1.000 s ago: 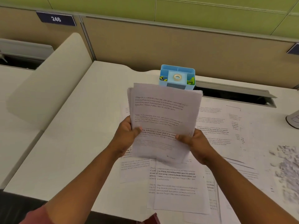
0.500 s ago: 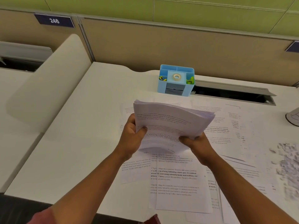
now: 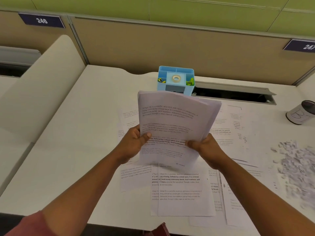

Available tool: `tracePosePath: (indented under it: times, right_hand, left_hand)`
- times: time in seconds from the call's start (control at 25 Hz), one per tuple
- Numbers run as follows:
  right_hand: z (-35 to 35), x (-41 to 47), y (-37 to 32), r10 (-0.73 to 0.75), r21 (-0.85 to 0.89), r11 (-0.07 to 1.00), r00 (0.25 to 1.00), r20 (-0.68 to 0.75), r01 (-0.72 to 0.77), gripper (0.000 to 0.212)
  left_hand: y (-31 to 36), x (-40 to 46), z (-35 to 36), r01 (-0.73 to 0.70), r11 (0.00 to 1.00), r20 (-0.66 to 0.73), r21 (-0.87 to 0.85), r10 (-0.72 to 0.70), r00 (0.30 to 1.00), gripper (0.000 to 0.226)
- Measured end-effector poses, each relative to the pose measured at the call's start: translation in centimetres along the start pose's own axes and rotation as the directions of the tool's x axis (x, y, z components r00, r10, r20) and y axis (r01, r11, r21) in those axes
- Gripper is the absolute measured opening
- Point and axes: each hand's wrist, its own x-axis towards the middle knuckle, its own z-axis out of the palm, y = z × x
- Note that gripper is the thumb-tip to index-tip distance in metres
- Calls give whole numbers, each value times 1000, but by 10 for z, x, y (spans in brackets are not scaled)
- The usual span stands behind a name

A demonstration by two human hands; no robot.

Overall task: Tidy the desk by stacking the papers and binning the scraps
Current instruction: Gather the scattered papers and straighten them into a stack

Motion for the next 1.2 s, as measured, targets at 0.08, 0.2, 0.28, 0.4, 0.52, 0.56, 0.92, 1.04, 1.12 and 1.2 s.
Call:
tracePosePath:
  times: [0.08,0.2,0.28,0.4,0.52,0.56,0.92,1.04,1.12,1.2]
  right_hand:
    - [-16,-1,-11,23,41,999,998,50,-25,39]
    - [-45,-4,-18,75,136,986,989,130,-93,39]
    - [-62,-10,-11,120,345,923,980,160,-169,37]
    - [-74,-23,12,146,668,715,978,148,-208,27]
    - [-63,-32,29,141,727,658,981,134,-194,24]
    - [-56,-31,30,144,710,680,983,117,-184,31]
    - [-123,-16,22,143,438,891,989,-27,-117,36]
    - [-157,-11,15,108,303,946,993,41,-116,33]
    - [-173,-6,15,68,218,972,994,83,-85,31]
    - [-183,-4,14,14,135,990,995,101,-27,29]
  left_hand:
    - [7,6,5,-9,1000,-5,-17,9,1000,27]
    - [11,20,23,-1,992,-77,-128,-9,997,29]
    - [11,29,39,-7,968,-161,-252,-35,986,31]
    - [13,39,71,-22,889,-308,-458,-135,942,29]
    - [11,42,108,-33,820,-366,-572,-219,904,29]
    - [11,41,120,-39,810,-379,-585,-230,896,30]
    - [3,17,146,-79,778,-451,-624,-275,849,29]
    - [7,4,117,-102,844,-535,-526,-236,811,33]
    - [13,-3,101,-41,931,-559,-362,-182,809,36]
    - [16,-4,91,21,991,-537,-130,-88,839,37]
